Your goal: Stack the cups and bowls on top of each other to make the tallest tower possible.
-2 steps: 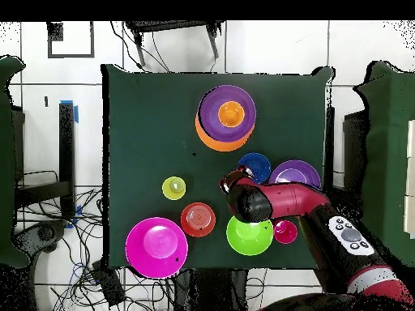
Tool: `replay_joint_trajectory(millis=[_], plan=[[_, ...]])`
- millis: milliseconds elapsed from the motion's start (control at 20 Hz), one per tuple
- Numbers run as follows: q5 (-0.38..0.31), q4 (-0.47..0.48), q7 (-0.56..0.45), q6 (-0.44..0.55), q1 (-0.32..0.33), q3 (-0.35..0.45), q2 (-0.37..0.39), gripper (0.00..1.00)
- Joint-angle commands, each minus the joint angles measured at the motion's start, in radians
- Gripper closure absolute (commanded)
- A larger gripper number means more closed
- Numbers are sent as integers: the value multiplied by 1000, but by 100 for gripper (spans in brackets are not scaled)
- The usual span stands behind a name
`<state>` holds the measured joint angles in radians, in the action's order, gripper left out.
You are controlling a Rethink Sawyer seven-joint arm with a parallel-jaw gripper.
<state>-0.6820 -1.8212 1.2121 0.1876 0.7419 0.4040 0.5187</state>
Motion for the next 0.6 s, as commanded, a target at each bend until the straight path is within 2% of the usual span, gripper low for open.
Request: replay_joint_trajectory(millis=[50, 200, 600], plan=[[-1, 46, 238, -90, -131, -135, -8, 100], [15, 47, 263, -95, -178, -179, 18, 100], [29, 55, 251, -96, -187, -188, 15, 100]])
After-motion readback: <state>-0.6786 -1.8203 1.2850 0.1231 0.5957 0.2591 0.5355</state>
